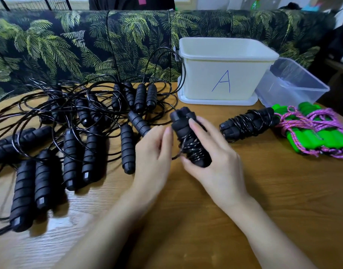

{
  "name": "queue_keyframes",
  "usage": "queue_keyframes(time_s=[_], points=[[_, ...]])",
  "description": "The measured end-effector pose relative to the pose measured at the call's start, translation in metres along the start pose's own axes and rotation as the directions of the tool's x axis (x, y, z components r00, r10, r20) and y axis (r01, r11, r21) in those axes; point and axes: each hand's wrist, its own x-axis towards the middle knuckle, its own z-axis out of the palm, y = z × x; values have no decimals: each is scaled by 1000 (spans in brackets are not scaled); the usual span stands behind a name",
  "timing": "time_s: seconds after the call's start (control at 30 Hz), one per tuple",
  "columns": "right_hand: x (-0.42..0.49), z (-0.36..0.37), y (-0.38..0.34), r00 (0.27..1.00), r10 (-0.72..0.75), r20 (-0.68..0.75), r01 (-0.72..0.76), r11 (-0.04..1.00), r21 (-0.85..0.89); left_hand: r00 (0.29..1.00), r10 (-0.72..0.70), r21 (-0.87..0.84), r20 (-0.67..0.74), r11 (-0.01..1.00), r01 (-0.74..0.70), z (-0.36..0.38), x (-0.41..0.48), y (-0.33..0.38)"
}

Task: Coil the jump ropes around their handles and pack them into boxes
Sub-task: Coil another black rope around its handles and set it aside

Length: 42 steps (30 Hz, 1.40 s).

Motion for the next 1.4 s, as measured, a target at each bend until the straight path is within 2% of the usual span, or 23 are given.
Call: queue_keyframes(time_s=[0.07, 0.13, 0.2, 0.23, 0.3, 0.4, 0.43, 0.5, 0.53, 0.6, 0.7, 0.8, 0.9, 1.0, 1.1, 1.2, 1.27, 1.4], points=[[3, -3, 5, 998, 56, -14, -55, 998, 41, 977, 204, 189, 62, 959, -212, 1, -3, 1], [2, -5, 8, 997, 69, -25, -68, 997, 44, 937, 322, 233, 134, 909, -346, 3, -4, 0], [0, -6, 10, 999, 44, -26, -45, 999, -15, 909, 369, 287, 194, 864, -413, 5, -6, -3], [0, -7, 12, 999, 23, -22, -25, 998, -63, 913, 343, 319, 221, 859, -400, 5, -5, -5], [0, -8, 14, 999, -39, -23, 34, 983, -181, 956, 203, 313, 213, 913, -263, 0, 1, -10], [-2, -6, 8, 988, -152, 28, 153, 934, -323, 996, -83, 39, 27, 996, 82, -15, 15, -7], [-4, -2, 4, 981, -182, 66, 193, 919, -343, 982, -187, -94, 41, 977, 190, -20, 21, -5], [-8, 4, -4, 967, -220, 127, 251, 899, -358, 926, -320, -327, 202, 869, 372, -28, 24, -4], [-9, 6, -8, 965, -224, 138, 259, 900, -351, 893, -345, -401, 291, 803, 441, -29, 23, -3], [-9, 8, -10, 971, -201, 132, 233, 925, -300, 852, -362, -488, 379, 704, 516, -29, 24, -6], [-10, 8, -7, 976, -161, 145, 189, 959, -211, 834, -355, -573, 422, 608, 549, -31, 27, -15], [-7, 5, -6, 977, -120, 176, 152, 972, -179, 824, -337, -605, 455, 563, 564, -30, 27, -20], [-2, -2, 3, 974, -5, 226, 35, 991, -130, 842, -300, -586, 448, 612, 530, -22, 25, -19], [4, -24, 25, 976, 163, 147, -140, 978, -153, 882, -334, -372, 334, 813, 448, -9, 25, -17], [8, -57, 55, 961, 276, 17, -268, 944, -191, 918, -224, -129, 326, 952, 278, 4, 30, -15], [6, -88, 85, 932, 349, -96, -362, 901, -238, 903, -78, 100, 422, 994, 39, 37, 43, -9], [4, -101, 98, 910, 391, -137, -414, 872, -260, 849, -38, 254, 527, 960, -114, 72, 54, -5], [0, -113, 114, 896, 423, -137, -444, 853, -275, 620, -85, 308, 780, 914, -263, 133, 70, -4]])
